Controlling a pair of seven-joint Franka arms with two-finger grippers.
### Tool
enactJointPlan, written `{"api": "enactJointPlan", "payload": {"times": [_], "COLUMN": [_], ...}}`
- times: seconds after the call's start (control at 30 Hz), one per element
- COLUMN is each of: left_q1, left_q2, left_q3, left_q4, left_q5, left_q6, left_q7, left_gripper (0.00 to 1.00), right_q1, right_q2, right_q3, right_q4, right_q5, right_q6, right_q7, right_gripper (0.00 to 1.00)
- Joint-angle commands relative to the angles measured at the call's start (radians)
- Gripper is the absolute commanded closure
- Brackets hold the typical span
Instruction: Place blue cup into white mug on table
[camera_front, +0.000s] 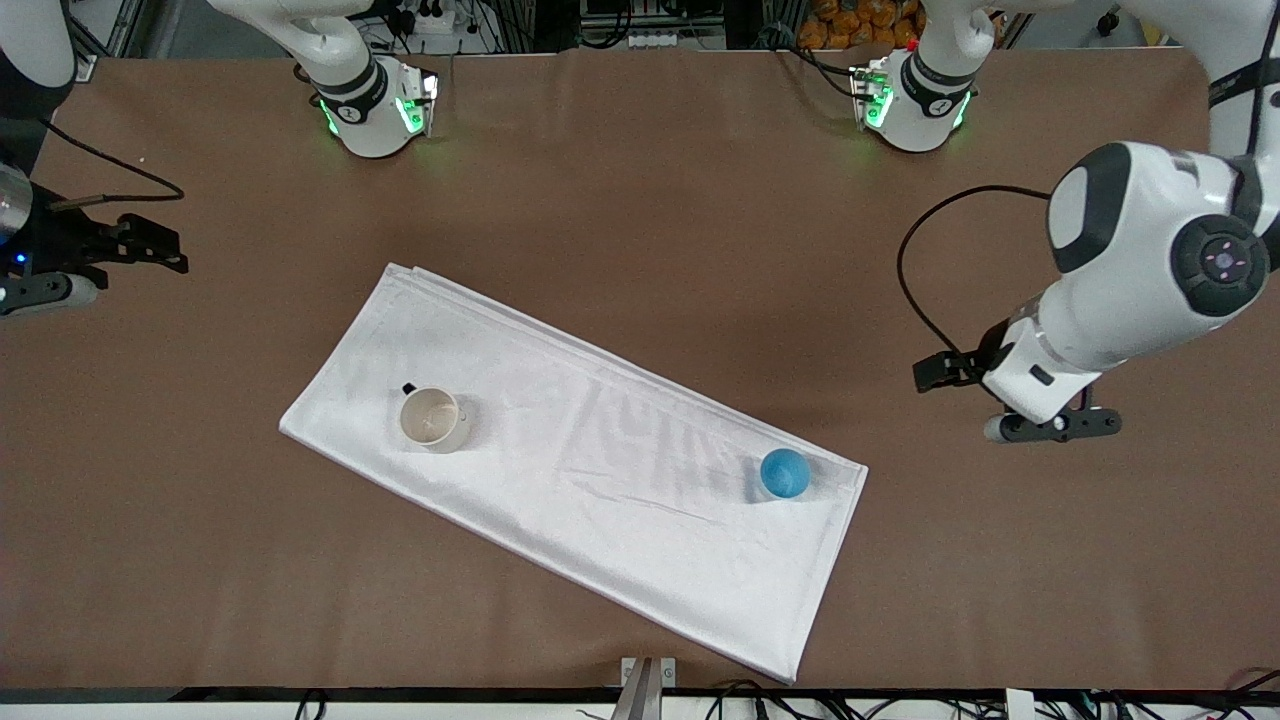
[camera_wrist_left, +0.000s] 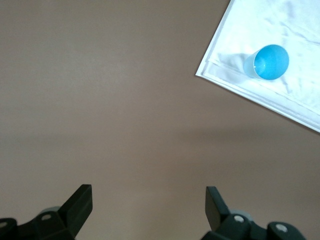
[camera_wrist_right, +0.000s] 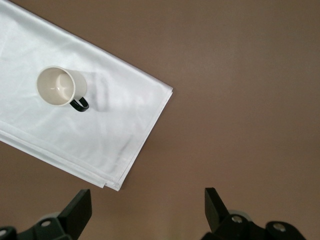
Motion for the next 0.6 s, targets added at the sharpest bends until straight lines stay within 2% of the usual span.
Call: {"api": "enactJointPlan", "payload": {"times": [0.0,0.23,0.43,0.57], "left_q1": [-0.017,-0.059,-0.088,-0.096], "left_q2": [0.053,0.136,0.221,0.244], "left_q3": [-0.004,-0.002,0.0,0.0], "left_q4": [0.033,0.09,0.144,0.145], "left_q5": [-0.015,-0.015,-0.013,-0.015], "left_q6": [0.054,0.109,0.169,0.252], "left_q7": [-0.042,-0.146,-0.195,-0.247], "left_gripper": [0.0,0.0,0.0,0.0], "right_q1": [0.006,0.029,0.075,0.092], "right_q2": [0.01,0.035,0.144,0.177], "right_q3": [0.03,0.108,0.189,0.198], "right_q4": [-0.086,-0.288,-0.293,-0.302], "right_q5": [0.014,0.056,0.017,-0.019], "right_q6": [0.111,0.413,0.496,0.544], "right_q7": [-0.005,-0.007,-0.108,-0.197], "right_gripper": [0.0,0.0,0.0,0.0]}}
